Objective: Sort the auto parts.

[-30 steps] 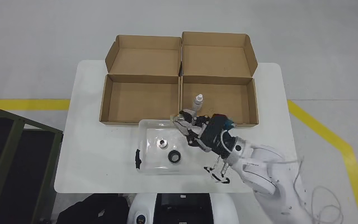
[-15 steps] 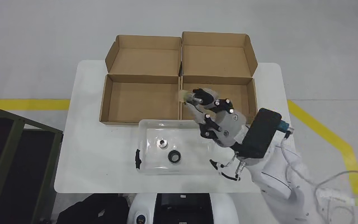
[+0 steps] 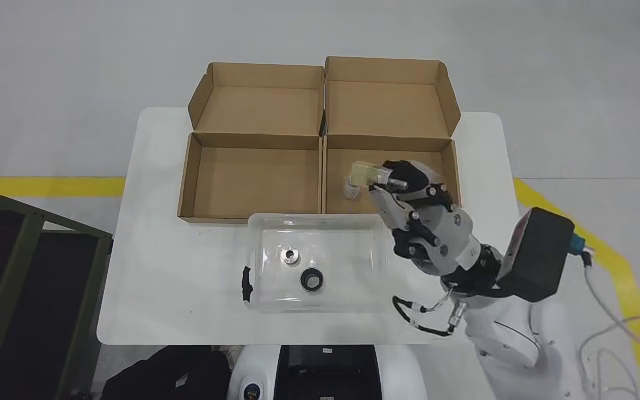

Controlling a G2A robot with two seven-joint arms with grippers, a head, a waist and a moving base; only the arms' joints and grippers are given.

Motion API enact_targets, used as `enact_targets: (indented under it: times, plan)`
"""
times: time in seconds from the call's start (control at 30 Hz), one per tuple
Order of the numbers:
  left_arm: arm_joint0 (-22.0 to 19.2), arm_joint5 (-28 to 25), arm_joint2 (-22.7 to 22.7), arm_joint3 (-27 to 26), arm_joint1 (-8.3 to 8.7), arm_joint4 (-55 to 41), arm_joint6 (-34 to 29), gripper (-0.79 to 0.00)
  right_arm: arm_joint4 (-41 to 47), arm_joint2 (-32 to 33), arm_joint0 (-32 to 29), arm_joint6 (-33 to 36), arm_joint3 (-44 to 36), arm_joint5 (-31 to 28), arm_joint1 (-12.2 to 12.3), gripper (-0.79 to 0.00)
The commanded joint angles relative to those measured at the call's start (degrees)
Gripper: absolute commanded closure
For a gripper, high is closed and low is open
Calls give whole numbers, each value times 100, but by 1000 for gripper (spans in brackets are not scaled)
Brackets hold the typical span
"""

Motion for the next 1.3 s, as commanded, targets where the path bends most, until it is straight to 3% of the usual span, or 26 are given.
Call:
enact_targets:
  times: [0.0, 0.3, 0.87, 1.27]
  plan:
    - [0, 0, 0, 0, 0, 0, 0, -785, -62, 17, -36, -70, -12, -21, 0, 0]
    - [0, 0, 0, 0, 0, 0, 0, -785, -225, 258, -143, -278, 339, -104, 11, 0]
    - [0, 0, 0, 0, 0, 0, 0, -785, -690, 564, -184, 522, 969, 3, 66, 0]
    - [0, 0, 0, 0, 0, 0, 0, -785, -1027, 634, 468, 854, 2388, -20, 84, 0]
